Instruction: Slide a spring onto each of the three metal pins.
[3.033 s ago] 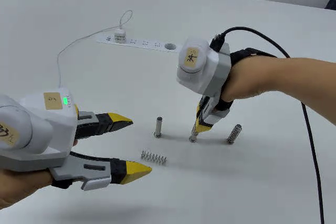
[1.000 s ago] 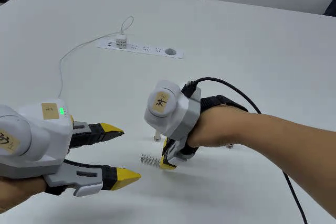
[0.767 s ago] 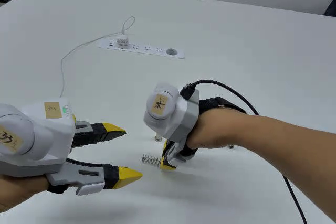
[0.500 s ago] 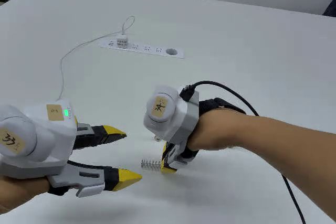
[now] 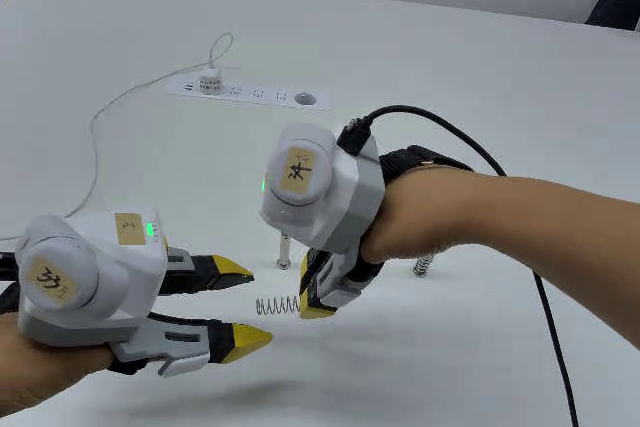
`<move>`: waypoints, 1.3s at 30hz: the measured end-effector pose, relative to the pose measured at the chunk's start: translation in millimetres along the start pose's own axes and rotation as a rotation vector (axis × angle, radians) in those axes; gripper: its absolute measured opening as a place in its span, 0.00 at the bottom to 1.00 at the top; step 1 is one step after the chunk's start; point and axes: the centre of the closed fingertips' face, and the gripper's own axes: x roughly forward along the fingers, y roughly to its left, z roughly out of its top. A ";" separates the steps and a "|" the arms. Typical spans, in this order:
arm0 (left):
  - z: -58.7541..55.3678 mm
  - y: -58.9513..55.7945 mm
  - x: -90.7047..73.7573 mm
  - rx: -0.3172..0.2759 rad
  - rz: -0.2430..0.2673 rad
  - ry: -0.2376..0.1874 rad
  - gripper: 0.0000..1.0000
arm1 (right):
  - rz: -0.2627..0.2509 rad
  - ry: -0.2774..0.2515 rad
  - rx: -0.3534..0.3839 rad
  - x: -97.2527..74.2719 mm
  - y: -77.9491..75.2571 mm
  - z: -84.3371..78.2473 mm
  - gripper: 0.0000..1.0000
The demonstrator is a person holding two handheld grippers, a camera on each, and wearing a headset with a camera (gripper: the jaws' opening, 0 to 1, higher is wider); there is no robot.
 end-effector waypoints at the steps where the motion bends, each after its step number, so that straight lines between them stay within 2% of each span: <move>1: 0.5 -0.4 1.1 0.012 -0.004 0.002 0.34 | 0.004 0.000 -0.004 -2.2 1.9 1.3 0.11; 12: -2.0 -5.1 4.8 0.107 -0.025 0.039 0.15 | 0.004 0.018 -0.034 -5.3 9.0 3.2 0.11; 18: -4.3 -7.6 6.5 0.139 -0.032 0.057 0.12 | 0.001 0.013 -0.036 -9.2 10.3 4.8 0.11; 29: 0.2 -7.5 4.8 0.131 -0.031 0.037 0.11 | 0.000 -0.025 -0.030 -9.8 9.7 -1.3 0.16; 35: 4.9 -7.8 5.4 0.116 -0.029 0.018 0.11 | -0.004 -0.042 -0.032 -9.2 10.3 -0.1 0.13; 39: 2.8 -9.4 7.7 0.114 -0.033 0.025 0.11 | -0.002 -0.052 -0.028 -14.1 10.3 3.7 0.12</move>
